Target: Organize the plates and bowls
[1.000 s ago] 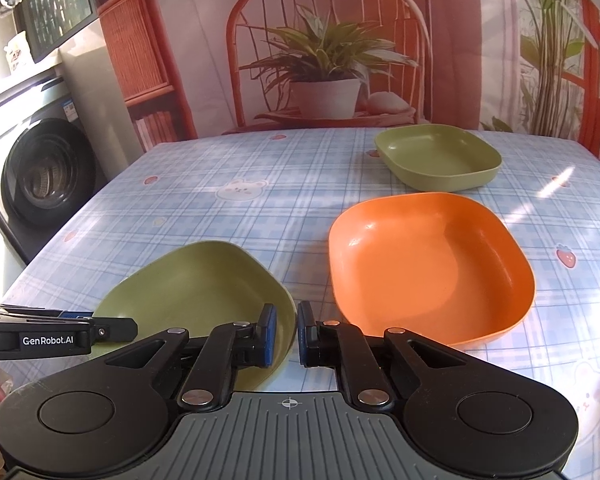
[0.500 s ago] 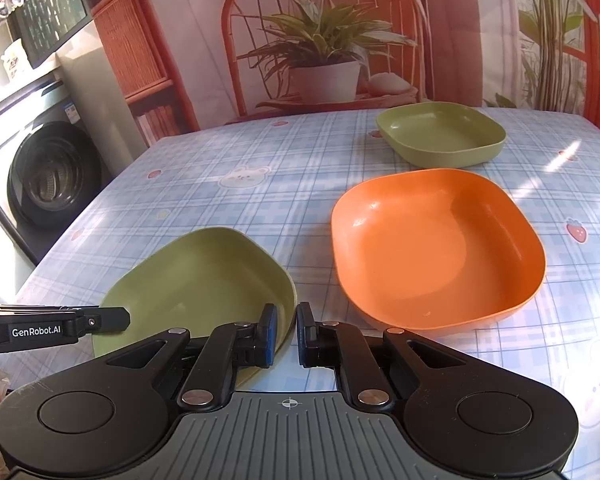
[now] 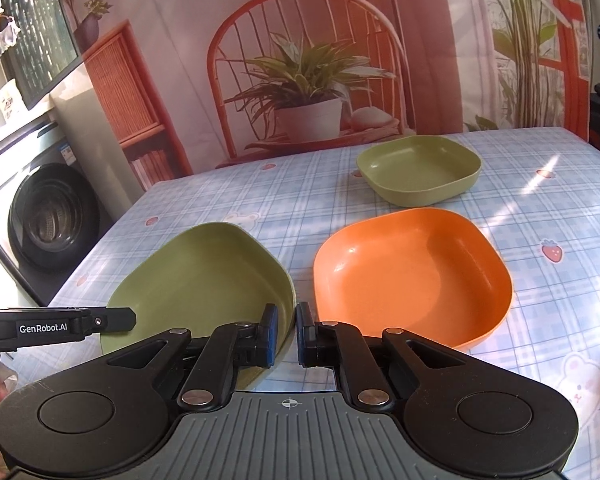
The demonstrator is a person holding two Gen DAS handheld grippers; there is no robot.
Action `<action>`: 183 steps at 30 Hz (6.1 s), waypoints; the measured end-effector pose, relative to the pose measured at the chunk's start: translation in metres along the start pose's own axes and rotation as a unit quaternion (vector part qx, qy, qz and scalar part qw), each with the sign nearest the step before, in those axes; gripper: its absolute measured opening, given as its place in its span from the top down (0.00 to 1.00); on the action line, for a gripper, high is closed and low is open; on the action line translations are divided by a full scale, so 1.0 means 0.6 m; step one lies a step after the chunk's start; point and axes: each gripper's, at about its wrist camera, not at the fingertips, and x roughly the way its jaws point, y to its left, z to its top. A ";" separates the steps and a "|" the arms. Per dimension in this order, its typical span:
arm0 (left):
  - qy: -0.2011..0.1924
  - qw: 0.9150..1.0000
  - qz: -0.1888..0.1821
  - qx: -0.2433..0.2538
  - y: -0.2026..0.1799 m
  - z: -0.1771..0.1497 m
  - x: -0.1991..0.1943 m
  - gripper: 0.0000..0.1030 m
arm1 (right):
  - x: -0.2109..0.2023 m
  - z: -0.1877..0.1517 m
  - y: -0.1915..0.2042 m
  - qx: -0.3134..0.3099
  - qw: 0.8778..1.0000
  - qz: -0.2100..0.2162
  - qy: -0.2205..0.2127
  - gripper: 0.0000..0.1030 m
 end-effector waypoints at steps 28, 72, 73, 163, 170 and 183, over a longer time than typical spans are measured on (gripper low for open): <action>0.030 0.986 -0.071 0.146 -0.236 0.115 0.165 0.90 | -0.044 -0.009 -0.192 0.134 0.986 -0.082 -0.054 0.90; 0.040 0.986 -0.033 0.161 -0.233 0.095 0.186 0.89 | -0.029 -0.028 -0.204 0.135 0.985 -0.092 -0.051 0.91; 0.040 0.986 -0.033 0.159 -0.232 0.095 0.185 0.89 | -0.029 -0.028 -0.204 0.135 0.985 -0.092 -0.051 0.91; 0.013 0.992 -0.090 0.088 -0.220 0.234 0.288 0.82 | 0.151 0.217 -0.258 0.084 0.992 -0.096 -0.001 0.91; -0.001 0.992 -0.089 0.095 -0.219 0.218 0.227 0.82 | 0.099 0.197 -0.235 0.086 0.992 -0.094 -0.015 0.91; -0.004 0.991 -0.096 0.095 -0.219 0.171 0.168 0.82 | 0.034 0.135 -0.213 0.105 0.990 -0.093 -0.035 0.91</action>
